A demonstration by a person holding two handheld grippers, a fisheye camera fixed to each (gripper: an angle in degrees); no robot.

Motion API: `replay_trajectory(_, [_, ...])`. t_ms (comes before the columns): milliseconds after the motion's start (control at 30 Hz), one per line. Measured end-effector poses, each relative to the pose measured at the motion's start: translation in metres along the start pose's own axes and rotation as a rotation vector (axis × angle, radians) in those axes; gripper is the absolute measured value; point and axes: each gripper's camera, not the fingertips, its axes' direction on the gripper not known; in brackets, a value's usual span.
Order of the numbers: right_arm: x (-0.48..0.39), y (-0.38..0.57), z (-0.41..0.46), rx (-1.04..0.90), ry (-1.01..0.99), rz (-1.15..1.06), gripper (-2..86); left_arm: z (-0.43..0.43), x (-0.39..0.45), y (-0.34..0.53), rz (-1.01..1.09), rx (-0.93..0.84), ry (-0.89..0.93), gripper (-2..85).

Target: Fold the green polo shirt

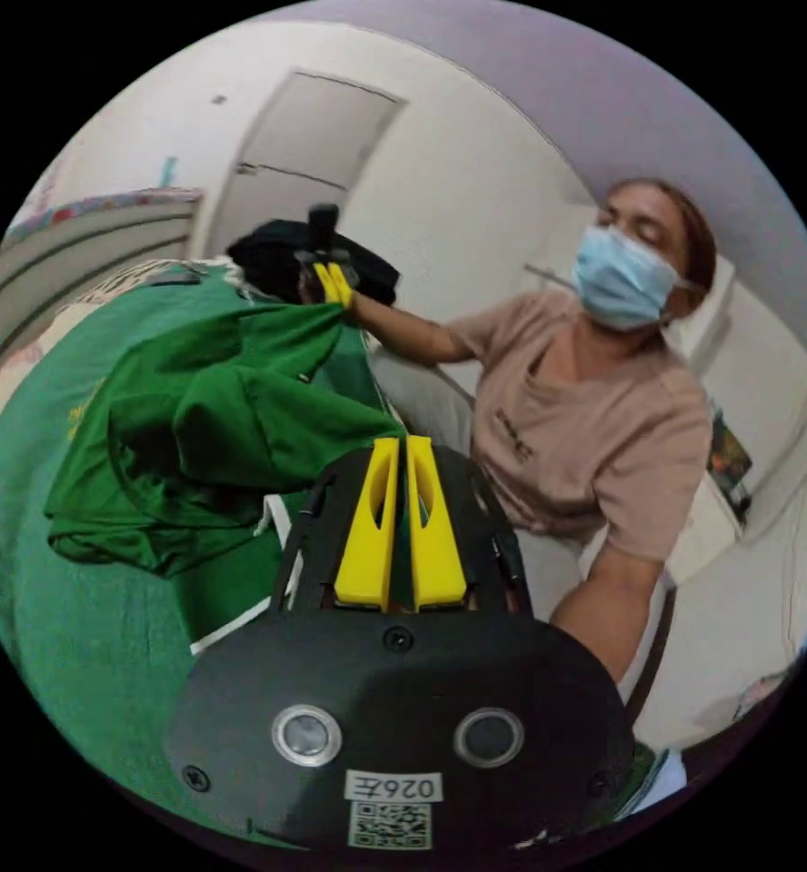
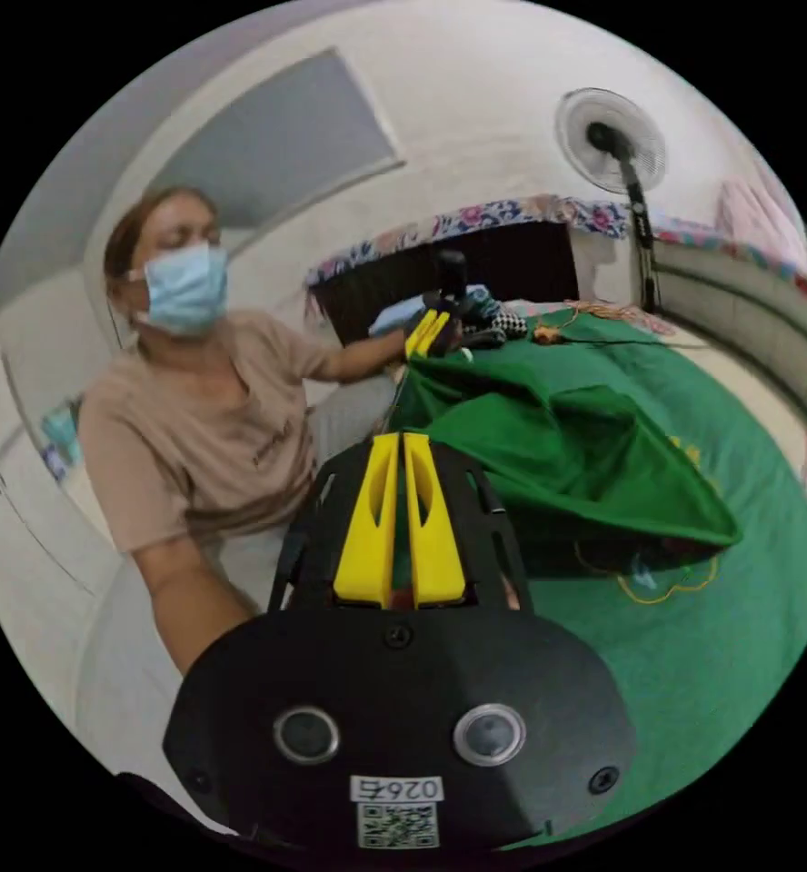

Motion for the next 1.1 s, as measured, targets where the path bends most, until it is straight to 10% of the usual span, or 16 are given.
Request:
replay_trajectory(300, [0.028, 0.014, -0.019, 0.324, 0.389, 0.424, 2.9, 0.011, 0.032, 0.007, -0.006, -0.217, -0.264, -0.9])
replay_trajectory(500, [0.090, -0.029, 0.103, -0.102, 0.521, 0.580, 8.0, -0.034, -0.017, 0.030, -0.372, 0.149, -0.459, -1.0])
replay_trajectory(633, [0.107, -0.044, 0.175, -0.424, 0.148, 0.460, -0.4, 0.008, -0.067, 0.026, -0.462, -0.124, -0.104, -0.9])
replay_trajectory(833, [0.022, -0.046, 0.170, -0.689, -0.268, -0.133, -0.3, -0.002, -0.067, 0.023, -0.480, -0.176, -0.340, -0.3])
replay_trajectory(1100, [0.121, -0.058, 0.101, -0.029, 0.364, 0.479, 13.4, -0.032, -0.109, 0.039, -0.844, 0.112, -0.666, 16.1])
